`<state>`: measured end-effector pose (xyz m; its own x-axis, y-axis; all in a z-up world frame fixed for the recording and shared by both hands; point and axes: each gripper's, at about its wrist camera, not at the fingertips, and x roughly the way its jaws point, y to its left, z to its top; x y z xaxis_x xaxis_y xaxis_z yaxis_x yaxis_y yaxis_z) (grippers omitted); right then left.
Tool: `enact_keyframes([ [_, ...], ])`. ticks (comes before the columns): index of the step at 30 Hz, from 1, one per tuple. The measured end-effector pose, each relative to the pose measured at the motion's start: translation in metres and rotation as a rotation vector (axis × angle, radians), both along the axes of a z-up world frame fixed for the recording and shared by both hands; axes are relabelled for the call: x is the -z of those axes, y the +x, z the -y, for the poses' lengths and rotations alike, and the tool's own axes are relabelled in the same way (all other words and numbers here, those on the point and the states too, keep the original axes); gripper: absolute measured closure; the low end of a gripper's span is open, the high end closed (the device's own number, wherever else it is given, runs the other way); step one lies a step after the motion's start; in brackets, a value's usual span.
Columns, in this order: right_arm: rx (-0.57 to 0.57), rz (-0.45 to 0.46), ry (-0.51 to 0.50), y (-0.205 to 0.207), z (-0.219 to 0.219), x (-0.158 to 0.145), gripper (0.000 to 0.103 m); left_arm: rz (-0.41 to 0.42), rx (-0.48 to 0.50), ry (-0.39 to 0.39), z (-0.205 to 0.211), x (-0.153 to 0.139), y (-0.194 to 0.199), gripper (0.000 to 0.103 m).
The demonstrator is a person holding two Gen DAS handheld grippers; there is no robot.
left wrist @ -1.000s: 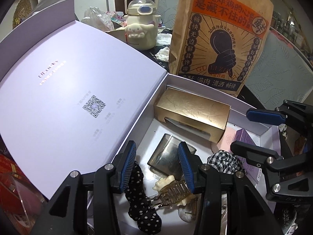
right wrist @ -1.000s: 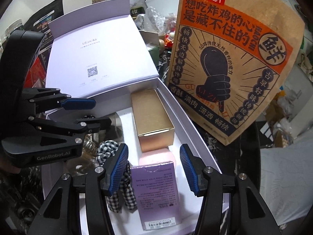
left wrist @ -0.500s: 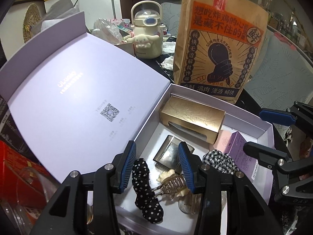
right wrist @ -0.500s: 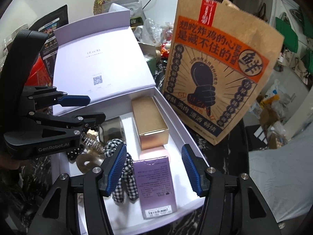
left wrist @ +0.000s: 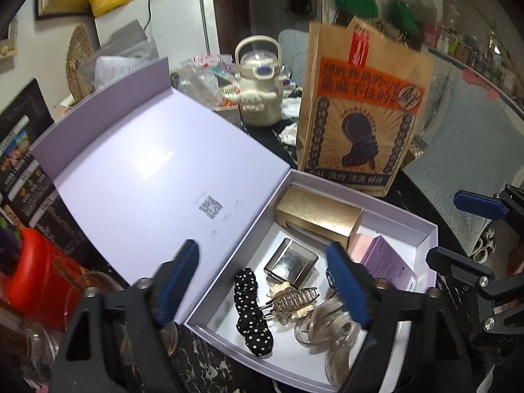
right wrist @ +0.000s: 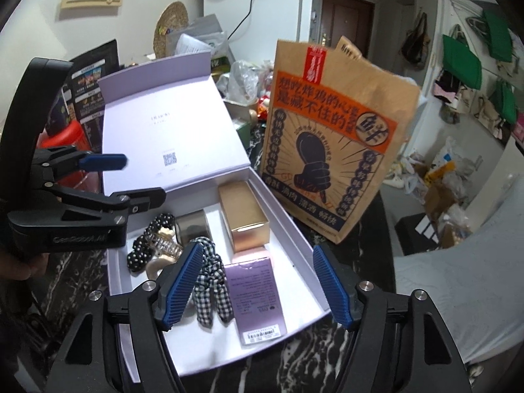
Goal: Organize rigid objects
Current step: 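Open both tools and withdraw them up from the lavender box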
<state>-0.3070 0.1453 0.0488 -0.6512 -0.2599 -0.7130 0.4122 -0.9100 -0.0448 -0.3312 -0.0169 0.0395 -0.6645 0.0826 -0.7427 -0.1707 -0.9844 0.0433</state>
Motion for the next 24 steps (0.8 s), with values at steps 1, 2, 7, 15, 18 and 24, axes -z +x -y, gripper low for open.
enact_keyframes([
  [1,0.004,-0.007,-0.002,0.003,-0.001,-0.003,0.031,-0.007,-0.001,0.0,0.0,-0.003,0.003,0.021],
  [2,0.006,-0.013,-0.004,0.005,-0.002,-0.005,0.031,-0.011,0.0,0.002,0.0,-0.007,0.006,0.021],
  [7,0.018,-0.049,-0.018,0.02,-0.007,-0.019,0.025,-0.048,-0.003,-0.002,-0.001,-0.023,0.021,0.013],
  [15,0.065,-0.116,-0.02,0.047,-0.015,-0.038,0.012,-0.117,-0.011,0.0,-0.002,-0.046,0.052,0.001],
  [18,0.092,-0.132,-0.042,0.056,-0.021,-0.045,0.007,-0.132,-0.008,0.003,-0.002,-0.053,0.063,0.001],
  [24,0.126,-0.159,-0.059,0.073,-0.031,-0.058,0.007,-0.164,-0.011,-0.003,-0.002,-0.065,0.087,0.001],
])
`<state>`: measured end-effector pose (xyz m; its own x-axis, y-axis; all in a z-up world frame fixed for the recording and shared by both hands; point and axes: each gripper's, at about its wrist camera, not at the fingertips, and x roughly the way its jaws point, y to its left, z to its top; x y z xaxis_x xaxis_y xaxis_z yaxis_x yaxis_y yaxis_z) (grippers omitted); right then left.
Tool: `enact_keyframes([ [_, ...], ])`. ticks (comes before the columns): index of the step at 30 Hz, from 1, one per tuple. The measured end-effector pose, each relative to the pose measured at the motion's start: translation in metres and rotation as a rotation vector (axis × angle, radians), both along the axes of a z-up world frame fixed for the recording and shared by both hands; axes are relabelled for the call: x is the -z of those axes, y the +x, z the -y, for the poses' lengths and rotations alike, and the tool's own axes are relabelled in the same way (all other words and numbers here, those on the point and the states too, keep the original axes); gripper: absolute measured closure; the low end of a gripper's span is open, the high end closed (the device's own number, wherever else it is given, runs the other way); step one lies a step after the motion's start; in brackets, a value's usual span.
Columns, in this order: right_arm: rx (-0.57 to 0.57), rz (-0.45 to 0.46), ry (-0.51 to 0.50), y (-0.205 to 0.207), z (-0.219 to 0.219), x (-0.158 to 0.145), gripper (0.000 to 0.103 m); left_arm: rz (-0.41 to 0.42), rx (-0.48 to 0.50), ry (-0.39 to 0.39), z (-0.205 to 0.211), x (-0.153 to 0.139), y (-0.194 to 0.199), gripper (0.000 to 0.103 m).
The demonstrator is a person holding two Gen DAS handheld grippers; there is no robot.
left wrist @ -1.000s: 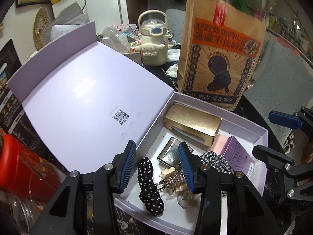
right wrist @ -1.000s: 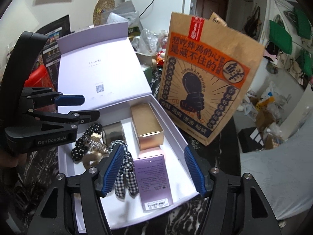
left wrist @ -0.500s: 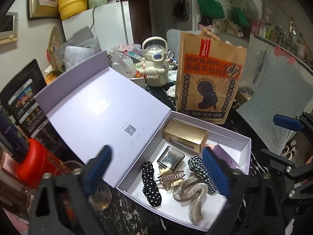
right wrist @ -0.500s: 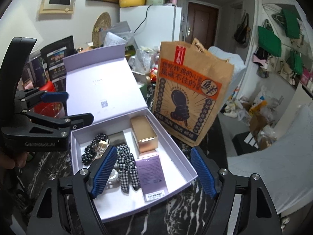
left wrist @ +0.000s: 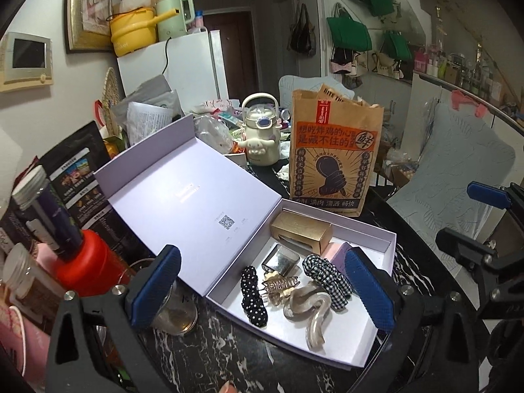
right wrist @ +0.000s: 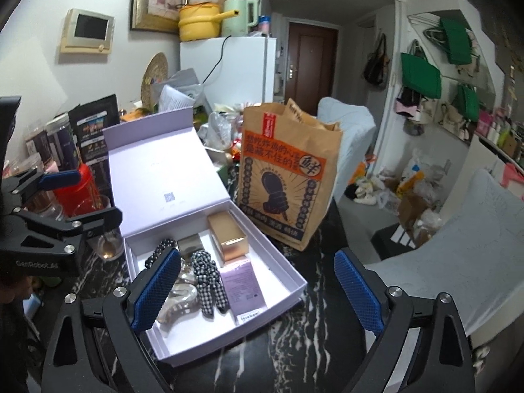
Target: Organize rigid objects
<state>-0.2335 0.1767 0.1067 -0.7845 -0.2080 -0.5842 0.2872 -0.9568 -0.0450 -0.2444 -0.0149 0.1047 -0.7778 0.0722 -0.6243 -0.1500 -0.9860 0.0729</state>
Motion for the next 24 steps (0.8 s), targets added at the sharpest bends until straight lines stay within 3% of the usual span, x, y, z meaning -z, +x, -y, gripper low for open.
enact_keyframes([
  [12,0.042,-0.03,-0.002,0.043,-0.009,-0.01,0.006,-0.033,0.01,0.001,-0.003,-0.011,0.042,0.001],
  [24,0.078,-0.012,0.0,0.078,-0.002,0.008,0.005,-0.012,-0.038,-0.02,-0.002,0.007,0.076,0.001],
])
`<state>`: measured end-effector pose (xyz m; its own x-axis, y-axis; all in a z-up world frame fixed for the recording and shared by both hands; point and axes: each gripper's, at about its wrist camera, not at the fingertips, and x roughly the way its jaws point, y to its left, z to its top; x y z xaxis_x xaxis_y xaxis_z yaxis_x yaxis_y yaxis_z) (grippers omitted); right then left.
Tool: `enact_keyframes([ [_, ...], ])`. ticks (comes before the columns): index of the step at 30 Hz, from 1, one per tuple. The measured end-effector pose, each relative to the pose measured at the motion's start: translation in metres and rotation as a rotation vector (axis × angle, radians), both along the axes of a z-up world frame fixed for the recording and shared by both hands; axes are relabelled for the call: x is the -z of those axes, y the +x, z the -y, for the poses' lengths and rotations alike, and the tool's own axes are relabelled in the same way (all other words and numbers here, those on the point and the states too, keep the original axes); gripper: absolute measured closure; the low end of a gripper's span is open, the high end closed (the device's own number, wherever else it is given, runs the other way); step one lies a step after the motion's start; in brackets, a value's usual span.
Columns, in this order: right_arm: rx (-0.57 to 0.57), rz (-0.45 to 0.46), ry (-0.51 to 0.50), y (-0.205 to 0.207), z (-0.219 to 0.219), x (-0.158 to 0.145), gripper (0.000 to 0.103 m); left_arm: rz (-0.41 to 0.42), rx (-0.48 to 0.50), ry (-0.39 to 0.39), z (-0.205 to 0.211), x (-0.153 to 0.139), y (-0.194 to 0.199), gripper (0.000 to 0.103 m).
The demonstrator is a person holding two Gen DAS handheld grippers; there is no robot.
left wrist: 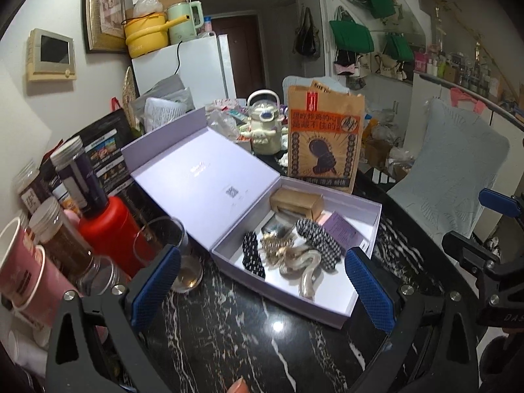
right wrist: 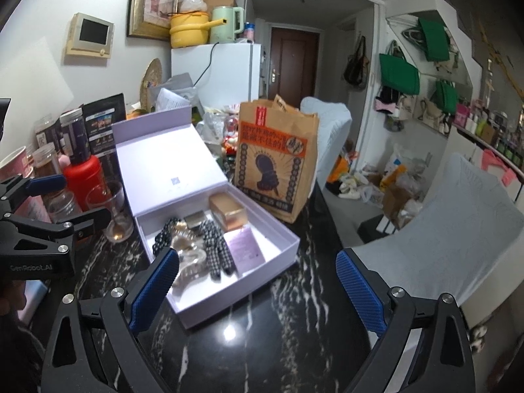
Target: Organize rigid objects
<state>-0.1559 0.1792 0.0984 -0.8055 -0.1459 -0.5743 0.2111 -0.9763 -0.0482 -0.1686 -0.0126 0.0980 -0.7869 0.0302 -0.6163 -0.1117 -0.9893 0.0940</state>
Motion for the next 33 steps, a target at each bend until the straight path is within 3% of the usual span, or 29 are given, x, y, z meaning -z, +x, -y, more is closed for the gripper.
enact_keyframes([
  [17,0.039,0.047,0.006,0.021,0.003,0.02,0.005,0.078,-0.009,0.059,0.001,0.024,0.016,0.001],
  [33,0.044,0.062,0.01,0.021,0.0,0.023,0.005,0.086,-0.004,0.047,-0.004,0.025,0.019,0.001],
])
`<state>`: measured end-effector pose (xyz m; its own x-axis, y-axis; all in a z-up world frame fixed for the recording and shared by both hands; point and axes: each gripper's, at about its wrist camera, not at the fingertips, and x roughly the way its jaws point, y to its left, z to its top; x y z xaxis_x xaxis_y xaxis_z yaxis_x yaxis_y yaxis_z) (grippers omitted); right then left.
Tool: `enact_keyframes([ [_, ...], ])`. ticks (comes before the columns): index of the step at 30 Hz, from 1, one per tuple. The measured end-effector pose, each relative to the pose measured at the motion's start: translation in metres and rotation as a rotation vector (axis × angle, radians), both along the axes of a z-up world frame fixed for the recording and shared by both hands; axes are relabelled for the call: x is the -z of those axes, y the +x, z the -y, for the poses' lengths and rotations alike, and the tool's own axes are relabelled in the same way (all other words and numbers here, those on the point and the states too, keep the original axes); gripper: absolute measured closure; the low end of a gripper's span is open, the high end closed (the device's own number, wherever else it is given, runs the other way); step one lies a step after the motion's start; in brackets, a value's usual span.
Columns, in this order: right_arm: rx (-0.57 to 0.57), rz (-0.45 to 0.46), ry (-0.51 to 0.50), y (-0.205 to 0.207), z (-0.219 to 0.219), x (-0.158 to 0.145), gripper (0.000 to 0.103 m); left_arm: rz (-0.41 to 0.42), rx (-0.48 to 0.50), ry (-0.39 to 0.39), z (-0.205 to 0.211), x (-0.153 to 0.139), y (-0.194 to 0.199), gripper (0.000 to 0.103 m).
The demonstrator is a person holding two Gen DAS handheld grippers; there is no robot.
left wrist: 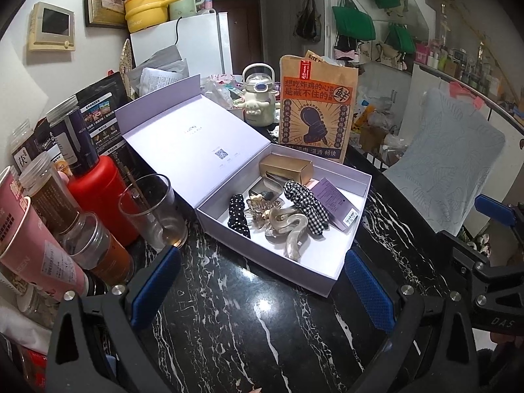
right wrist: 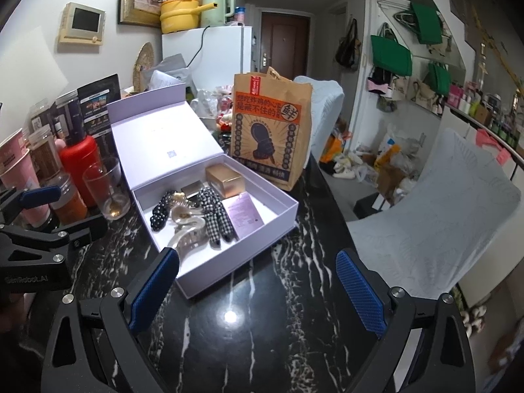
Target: Organize rigid objects
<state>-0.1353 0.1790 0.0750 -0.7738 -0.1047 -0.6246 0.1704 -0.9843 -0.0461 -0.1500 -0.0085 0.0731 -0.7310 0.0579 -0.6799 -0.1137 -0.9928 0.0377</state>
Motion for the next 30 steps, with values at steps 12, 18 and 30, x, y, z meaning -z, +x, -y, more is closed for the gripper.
enact_keyframes([
  [12,0.002,0.008,0.004,-0.0021,-0.0009,0.0018,0.005,0.01,0.006,-0.005,-0.0012,0.0007,-0.0015,0.001],
  [18,0.002,0.008,0.005,-0.0025,-0.0005,0.002,0.005,0.014,0.013,-0.006,-0.0019,0.0011,-0.0017,0.001],
  [30,0.003,0.012,0.007,-0.0037,-0.0017,0.0052,0.005,0.019,0.015,0.001,-0.0007,0.0011,-0.0016,0.001],
])
